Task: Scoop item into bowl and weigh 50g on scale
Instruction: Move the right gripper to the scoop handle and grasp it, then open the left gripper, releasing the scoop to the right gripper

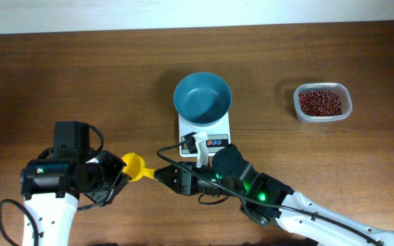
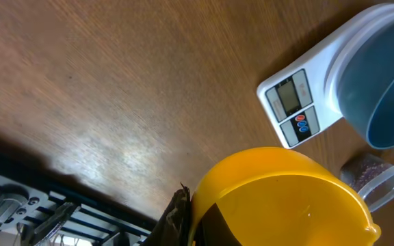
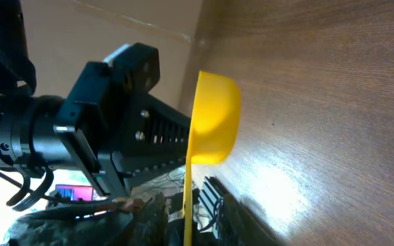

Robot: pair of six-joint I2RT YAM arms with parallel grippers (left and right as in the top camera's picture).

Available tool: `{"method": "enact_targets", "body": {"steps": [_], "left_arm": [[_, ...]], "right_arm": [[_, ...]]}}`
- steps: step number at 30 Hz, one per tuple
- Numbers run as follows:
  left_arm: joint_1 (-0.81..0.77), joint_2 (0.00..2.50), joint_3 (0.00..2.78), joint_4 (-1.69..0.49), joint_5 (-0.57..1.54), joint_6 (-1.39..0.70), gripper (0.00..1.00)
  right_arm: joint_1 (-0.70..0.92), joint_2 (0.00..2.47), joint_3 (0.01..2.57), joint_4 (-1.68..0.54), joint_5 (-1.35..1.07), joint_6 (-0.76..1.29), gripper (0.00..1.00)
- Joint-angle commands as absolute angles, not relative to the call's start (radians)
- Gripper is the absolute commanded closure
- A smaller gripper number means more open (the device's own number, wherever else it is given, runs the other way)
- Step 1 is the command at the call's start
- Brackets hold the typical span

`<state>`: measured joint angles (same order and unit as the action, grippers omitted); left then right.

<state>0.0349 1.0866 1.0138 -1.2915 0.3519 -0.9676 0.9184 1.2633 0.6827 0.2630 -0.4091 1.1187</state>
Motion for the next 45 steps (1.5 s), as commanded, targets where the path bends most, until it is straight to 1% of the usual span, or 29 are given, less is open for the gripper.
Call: {"method": "enact_targets", "body": {"steps": [1, 8, 15, 19, 24, 35, 37, 38, 45], "left_arm": [[0.035, 1.077, 1.031, -1.312, 0.352, -0.944, 1.00], [0.035, 1.077, 1.031, -1.311, 0.356, -0.945, 1.00], [0.035, 1.077, 1.031, -1.312, 0.356, -0.945, 1.00], [0.035, 1.077, 1.031, -1.319, 0.356, -0.945, 1.00], [0.035, 1.077, 1.031, -1.319, 0.355, -0.945, 1.00], [0.035, 1.077, 1.031, -1.319, 0.355, -0.945, 1.00], [0.035, 1.077, 1.031, -1.319, 0.355, -0.945, 1.00], [0.035, 1.077, 1.031, -1.319, 0.355, -0.945, 1.00], [0.035, 1.077, 1.031, -1.322, 0.351, -0.945, 1.00]], "right_arm": [[0.926, 1.265, 0.694, 0.269, -0.426, 1.104, 0.73], [0.926, 1.265, 0.694, 0.268, -0.454, 1.105, 0.74], [0.926, 1.265, 0.694, 0.267, -0.456, 1.109, 0.81], [0.926, 1.265, 0.694, 0.267, -0.457, 1.109, 0.83], [0.926, 1.265, 0.694, 0.267, -0.457, 1.109, 0.89], [0.926, 1.265, 0.694, 0.267, -0.495, 1.109, 0.89], [0.926, 1.265, 0.694, 0.267, -0.495, 1.109, 0.92], [0.926, 1.265, 0.694, 0.267, -0.495, 1.109, 0.96], [0.926, 1.265, 0.694, 0.267, -0.494, 1.109, 0.96]]}}
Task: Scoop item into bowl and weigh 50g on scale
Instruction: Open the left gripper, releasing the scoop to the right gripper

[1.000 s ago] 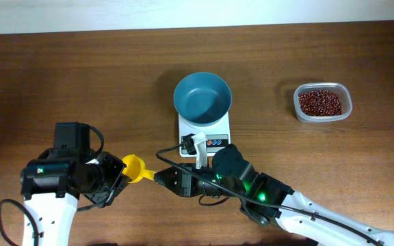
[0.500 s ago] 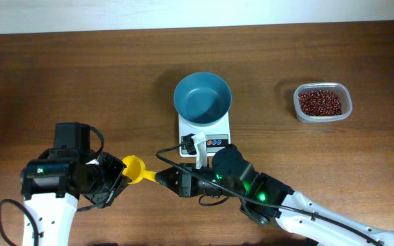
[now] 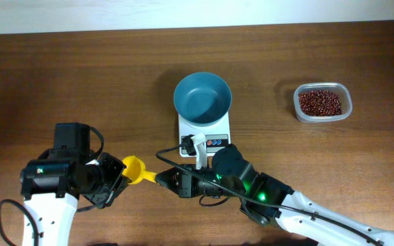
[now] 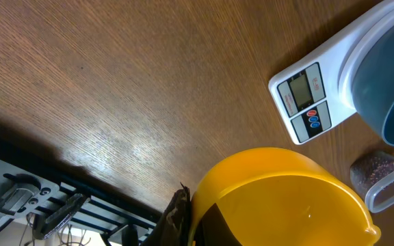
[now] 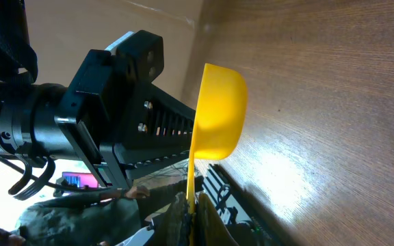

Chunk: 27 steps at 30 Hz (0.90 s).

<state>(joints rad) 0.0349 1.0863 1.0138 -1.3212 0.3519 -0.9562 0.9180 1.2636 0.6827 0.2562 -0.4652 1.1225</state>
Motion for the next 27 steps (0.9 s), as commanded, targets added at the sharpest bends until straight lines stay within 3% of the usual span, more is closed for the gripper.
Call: {"method": "enact_targets", "body": {"steps": [1, 6, 8, 11, 13, 16, 27], "left_arm": [[0.035, 1.077, 1.031, -1.322, 0.344, -0.945, 1.00], [0.035, 1.077, 1.031, -1.322, 0.333, -0.945, 0.99], [0.035, 1.077, 1.031, -1.322, 0.333, -0.945, 0.90], [0.035, 1.077, 1.031, -1.322, 0.333, -0.945, 0.59], [0.035, 1.077, 1.031, -1.322, 0.333, -0.945, 0.31], [0.035, 1.077, 1.031, -1.322, 0.333, -0.945, 0.04], [0.035, 1.077, 1.031, -1.373, 0.270, -0.945, 0.01]], "right_arm": [[0.926, 1.265, 0.694, 0.267, -0.494, 1.109, 0.96], [0.926, 1.265, 0.694, 0.266, -0.506, 1.108, 0.96], [0.926, 1.265, 0.694, 0.266, -0.514, 1.108, 0.96], [0.926, 1.265, 0.694, 0.249, -0.513, 1.108, 0.96], [0.926, 1.265, 0.694, 0.218, -0.504, 1.108, 0.96], [0.926, 1.265, 0.694, 0.191, -0.483, 1.108, 0.96], [0.925, 1.265, 0.694, 0.088, -0.297, 1.047, 0.96]]}}
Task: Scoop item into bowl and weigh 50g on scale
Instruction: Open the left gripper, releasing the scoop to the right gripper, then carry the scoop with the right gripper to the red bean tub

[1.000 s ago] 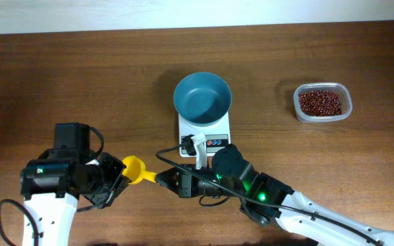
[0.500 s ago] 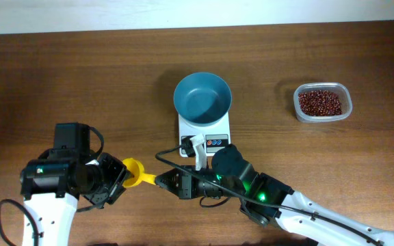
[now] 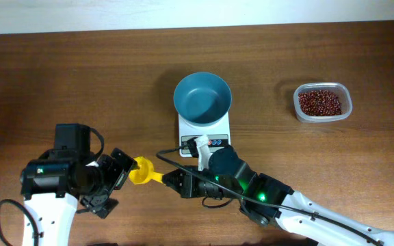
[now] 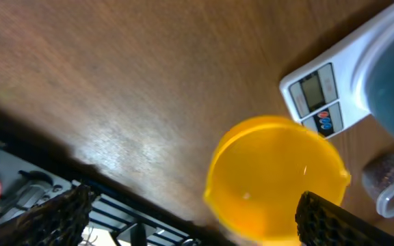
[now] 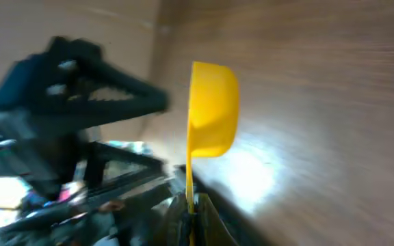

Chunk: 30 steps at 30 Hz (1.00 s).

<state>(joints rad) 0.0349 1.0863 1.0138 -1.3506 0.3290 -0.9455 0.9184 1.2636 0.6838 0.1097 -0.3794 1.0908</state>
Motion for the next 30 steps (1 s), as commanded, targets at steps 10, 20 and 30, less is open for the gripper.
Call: {"method": "enact_targets", "body": {"steps": [10, 20, 30], "left_arm": [[0.035, 1.077, 1.031, -1.382, 0.212, -0.945, 0.01], [0.035, 1.077, 1.031, -1.390, 0.212, -0.945, 0.01], [0.035, 1.077, 1.031, -1.390, 0.212, -0.945, 0.01]], "right_arm": [[0.924, 1.265, 0.694, 0.024, -0.294, 0.963, 0.96], [0.923, 1.024, 0.694, -0.216, -0.088, 0.779, 0.96], [0.923, 0.493, 0.715, -0.860, 0.259, 0.802, 0.96]]}}
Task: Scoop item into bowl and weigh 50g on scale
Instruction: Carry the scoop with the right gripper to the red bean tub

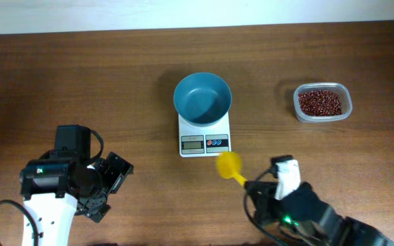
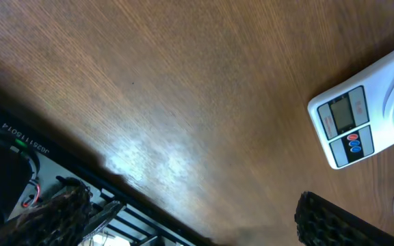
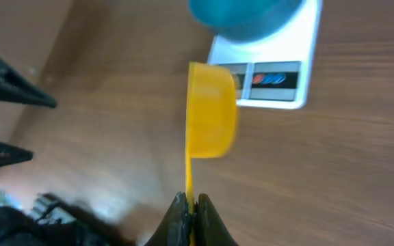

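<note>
My right gripper [image 1: 247, 184] [image 3: 190, 205] is shut on the thin handle of the yellow scoop [image 1: 228, 164] [image 3: 211, 109]. It holds the scoop on edge just in front of the white scale [image 1: 204, 141] [image 3: 272, 65]. The scoop's cup looks empty. A blue bowl [image 1: 202, 98] [image 3: 241, 15] stands on the scale. A clear tub of red beans [image 1: 322, 102] sits at the far right. My left gripper [image 1: 117, 173] [image 2: 197, 229] hangs open at the lower left, with nothing between its fingers [image 2: 337, 219]. The scale [image 2: 354, 126] shows far off in its view.
The wooden table [image 1: 81, 82] carries only the scale, bowl and bean tub. My left arm's black body [image 1: 60, 174] fills the lower left corner. The right arm [image 1: 320, 215] runs off the bottom right. The table's front edge [image 2: 81, 171] is close under the left gripper.
My right gripper has moved right with the scoop, from beside the left gripper to just in front of the scale. The left gripper stays open in the same place.
At first my left gripper was shut on the scoop's cup, with the right gripper at its handle. Then the right was shut on the handle too. A second ago the left had opened. Now the right alone holds the scoop near the scale.
</note>
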Robot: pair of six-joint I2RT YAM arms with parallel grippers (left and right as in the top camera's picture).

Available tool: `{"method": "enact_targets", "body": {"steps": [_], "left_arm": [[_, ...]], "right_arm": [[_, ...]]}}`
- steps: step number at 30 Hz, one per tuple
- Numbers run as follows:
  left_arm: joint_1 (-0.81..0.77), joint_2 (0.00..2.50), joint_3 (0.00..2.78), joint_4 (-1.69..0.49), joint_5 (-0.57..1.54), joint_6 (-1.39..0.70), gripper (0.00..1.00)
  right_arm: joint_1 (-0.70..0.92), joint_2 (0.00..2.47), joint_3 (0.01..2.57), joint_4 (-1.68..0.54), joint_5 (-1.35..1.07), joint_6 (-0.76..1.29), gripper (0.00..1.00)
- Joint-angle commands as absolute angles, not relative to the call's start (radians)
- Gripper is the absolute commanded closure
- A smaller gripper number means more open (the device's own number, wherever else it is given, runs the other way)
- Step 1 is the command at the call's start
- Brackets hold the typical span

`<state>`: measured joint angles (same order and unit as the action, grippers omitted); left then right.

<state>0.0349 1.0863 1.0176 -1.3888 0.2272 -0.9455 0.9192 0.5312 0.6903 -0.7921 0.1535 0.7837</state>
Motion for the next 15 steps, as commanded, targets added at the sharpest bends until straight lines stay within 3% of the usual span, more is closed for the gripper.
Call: {"method": "enact_targets", "body": {"steps": [1, 15], "left_arm": [[0.035, 1.077, 1.031, -1.390, 0.212, -0.945, 0.01], [0.035, 1.077, 1.031, -1.390, 0.212, -0.945, 0.01]], "right_arm": [[0.923, 0.488, 0.726, -0.898, 0.270, 0.801, 0.96], [0.923, 0.489, 0.942, -1.322, 0.501, 0.982, 0.96]]}}
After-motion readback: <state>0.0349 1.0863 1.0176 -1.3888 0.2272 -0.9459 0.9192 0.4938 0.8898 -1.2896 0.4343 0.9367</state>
